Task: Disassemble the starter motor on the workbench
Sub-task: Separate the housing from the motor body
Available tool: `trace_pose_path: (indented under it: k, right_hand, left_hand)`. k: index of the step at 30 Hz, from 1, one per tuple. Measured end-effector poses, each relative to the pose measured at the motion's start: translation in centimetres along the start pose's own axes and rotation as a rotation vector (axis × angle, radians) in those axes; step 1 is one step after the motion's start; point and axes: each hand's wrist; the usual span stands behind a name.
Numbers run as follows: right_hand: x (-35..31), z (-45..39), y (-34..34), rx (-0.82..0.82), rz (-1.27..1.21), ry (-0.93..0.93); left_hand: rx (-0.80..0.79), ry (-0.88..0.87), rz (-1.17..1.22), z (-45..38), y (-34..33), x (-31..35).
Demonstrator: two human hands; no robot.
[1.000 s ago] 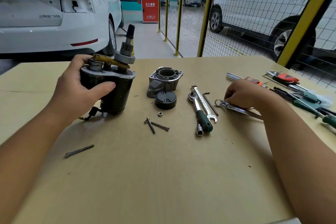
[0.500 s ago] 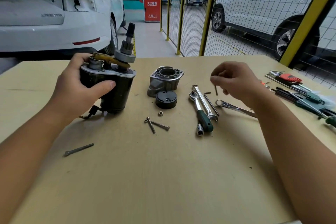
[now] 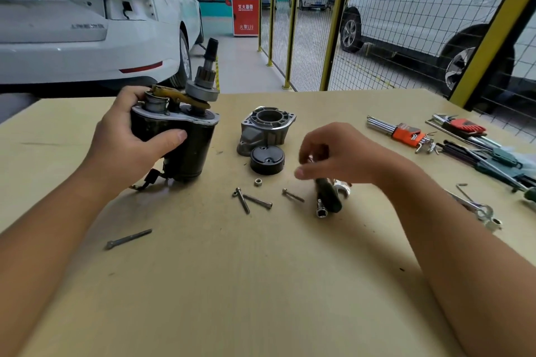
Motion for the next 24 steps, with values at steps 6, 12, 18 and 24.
trace_pose_path:
  k: [6, 12, 18, 24]
  right_hand:
    - [-0.2, 0.9, 1.3, -0.487, 0.083, -0.115]
    - [-0.6, 0.3, 0.2, -0.432, 0.09, -0.056]
    - [-0.9, -0.1, -0.2, -0.3, 0.119, -0.05]
    - [-1.7, -0.1, -0.7, 0.152, -0.646, -0.193]
  left_hand:
    - [0.013, -0.002, 0.0, -0.2, -0.1, -0.4]
    - [0.007, -0.012, -0.001, -0.2, -0.1, -0.5]
    - [0.008, -0.019, -0.004, -0.1, -0.3, -0.3]
    - [0.037, -0.047, -0.012, 0.0, -0.3, -0.3]
Point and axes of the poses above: each hand's wrist, its own z-axis away from the middle knuckle, its own y-axis out of the back of the hand, x = y × z, and after that the axes turned 11 degrees about y, right-handed
